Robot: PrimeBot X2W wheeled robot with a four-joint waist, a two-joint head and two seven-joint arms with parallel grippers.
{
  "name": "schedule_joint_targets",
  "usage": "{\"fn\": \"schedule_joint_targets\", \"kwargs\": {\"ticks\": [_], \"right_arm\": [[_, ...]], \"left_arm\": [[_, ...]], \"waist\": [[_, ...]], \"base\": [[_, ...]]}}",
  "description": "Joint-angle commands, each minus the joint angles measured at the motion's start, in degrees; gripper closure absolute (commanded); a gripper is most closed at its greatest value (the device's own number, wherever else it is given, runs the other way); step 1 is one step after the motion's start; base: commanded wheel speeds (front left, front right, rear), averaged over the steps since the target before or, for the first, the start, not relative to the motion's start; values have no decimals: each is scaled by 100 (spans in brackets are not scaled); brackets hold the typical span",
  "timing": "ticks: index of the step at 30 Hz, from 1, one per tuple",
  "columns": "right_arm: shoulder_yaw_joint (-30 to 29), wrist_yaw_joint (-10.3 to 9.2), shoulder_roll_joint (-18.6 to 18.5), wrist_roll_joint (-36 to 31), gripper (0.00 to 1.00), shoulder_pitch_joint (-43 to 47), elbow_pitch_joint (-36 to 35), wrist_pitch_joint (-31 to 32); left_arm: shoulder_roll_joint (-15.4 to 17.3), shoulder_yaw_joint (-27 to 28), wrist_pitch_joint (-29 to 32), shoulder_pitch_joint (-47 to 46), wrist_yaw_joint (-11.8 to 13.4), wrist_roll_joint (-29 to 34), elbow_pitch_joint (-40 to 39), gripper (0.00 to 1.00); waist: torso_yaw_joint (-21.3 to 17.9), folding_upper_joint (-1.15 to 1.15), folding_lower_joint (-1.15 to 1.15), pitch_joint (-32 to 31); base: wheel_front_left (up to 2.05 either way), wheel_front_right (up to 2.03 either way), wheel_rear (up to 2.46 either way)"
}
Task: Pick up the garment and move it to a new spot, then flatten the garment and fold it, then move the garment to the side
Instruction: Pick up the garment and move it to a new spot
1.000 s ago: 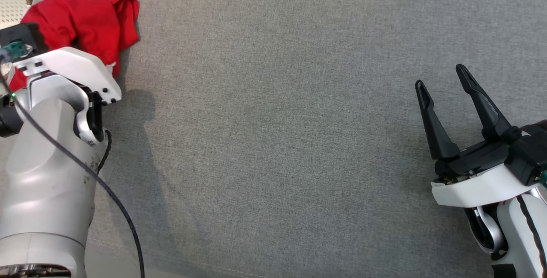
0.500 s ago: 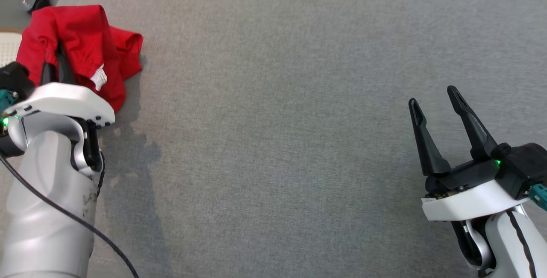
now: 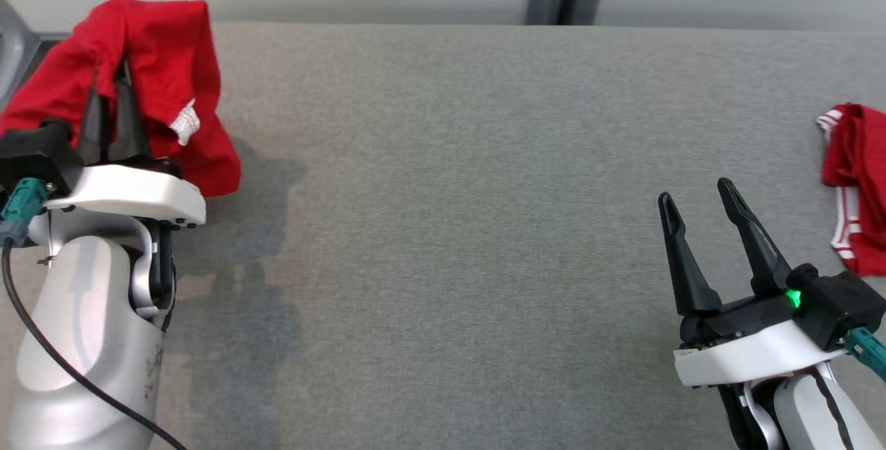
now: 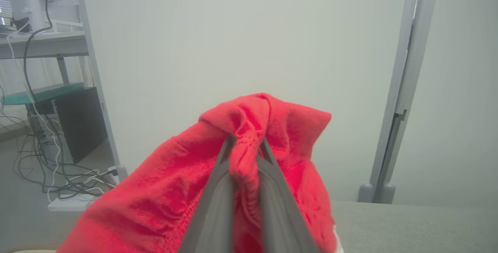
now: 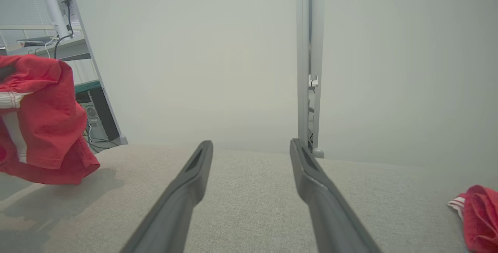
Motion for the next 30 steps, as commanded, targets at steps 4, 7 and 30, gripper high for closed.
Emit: {"fn": "schedule_joint_targets", "kwargs": {"ticks": [4,7,30], "right_arm": [[-37,3,50,10,0,112,-18,-30],[-61,3,71,7,0,136,-30,-30],[-164,3,215,3,0,111,-158,-30]], "left_arm": [[-23,-181,92,120,-79,77,-216,100],[-83,-316,164,137,-121,92,-340,100],[-654,-1581,657,-258,-532,226,-770,100]], "waist": [[-485,0,0,-283],[-722,0,0,-338],[-1990,0,0,-321]], "base": [[0,0,0],[0,0,0],[0,0,0]]}}
